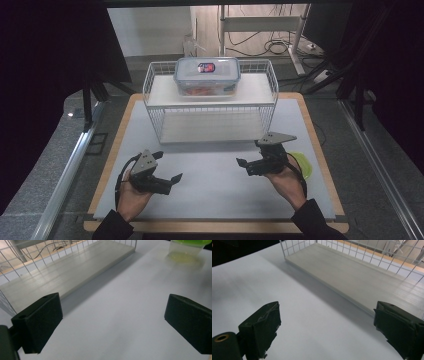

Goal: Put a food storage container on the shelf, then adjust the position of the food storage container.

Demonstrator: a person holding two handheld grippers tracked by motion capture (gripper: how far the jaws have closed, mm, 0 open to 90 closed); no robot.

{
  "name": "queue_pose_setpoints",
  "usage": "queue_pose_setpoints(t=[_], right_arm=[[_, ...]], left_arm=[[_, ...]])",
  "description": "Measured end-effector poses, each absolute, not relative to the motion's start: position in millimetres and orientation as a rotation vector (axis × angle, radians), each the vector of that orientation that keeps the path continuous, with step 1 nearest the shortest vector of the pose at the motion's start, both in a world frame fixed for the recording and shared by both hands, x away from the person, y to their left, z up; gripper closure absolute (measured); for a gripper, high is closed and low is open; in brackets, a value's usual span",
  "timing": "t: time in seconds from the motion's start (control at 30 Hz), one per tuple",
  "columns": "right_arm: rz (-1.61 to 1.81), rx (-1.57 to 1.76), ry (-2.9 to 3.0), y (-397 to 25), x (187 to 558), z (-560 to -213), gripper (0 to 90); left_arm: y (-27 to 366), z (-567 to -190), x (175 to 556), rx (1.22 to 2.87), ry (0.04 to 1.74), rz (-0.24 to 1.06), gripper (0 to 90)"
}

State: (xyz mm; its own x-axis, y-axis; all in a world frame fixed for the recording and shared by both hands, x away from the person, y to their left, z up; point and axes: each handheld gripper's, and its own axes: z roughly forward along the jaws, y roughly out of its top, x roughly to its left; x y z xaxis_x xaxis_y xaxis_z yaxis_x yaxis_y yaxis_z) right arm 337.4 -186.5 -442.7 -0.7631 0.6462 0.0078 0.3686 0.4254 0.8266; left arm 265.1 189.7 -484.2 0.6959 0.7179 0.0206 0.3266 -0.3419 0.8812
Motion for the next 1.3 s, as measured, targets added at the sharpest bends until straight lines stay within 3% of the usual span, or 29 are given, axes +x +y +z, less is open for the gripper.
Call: queue_pose_setpoints(t=[0.47,0.63,0.77,1.0,1.13,1.23,1.3], right_arm=[[1.194,0.91,2.413,-199,317,-464,6.0],[1.188,0.985,2.414,-206,318,-465,2.0],[1.183,1.057,2.388,-214,320,-462,4.2],[1.123,1.112,2.332,-239,319,-453,52.6],[1.079,1.132,2.307,-258,320,-449,74.9],[1.058,1.164,2.236,-277,321,-443,88.5],[1.033,1.18,2.202,-286,321,-441,89.7]], left_arm=[[195,-499,250,1.987,0.826,0.561,0.9],[195,-500,250,1.99,0.824,0.57,0.9],[196,-500,250,1.99,0.826,0.57,0.9],[197,-502,250,1.984,0.834,0.555,1.0],[197,-502,251,1.99,0.838,0.548,1.1],[197,-503,251,1.994,0.84,0.544,1.3],[197,-503,251,1.995,0.842,0.542,1.3]])
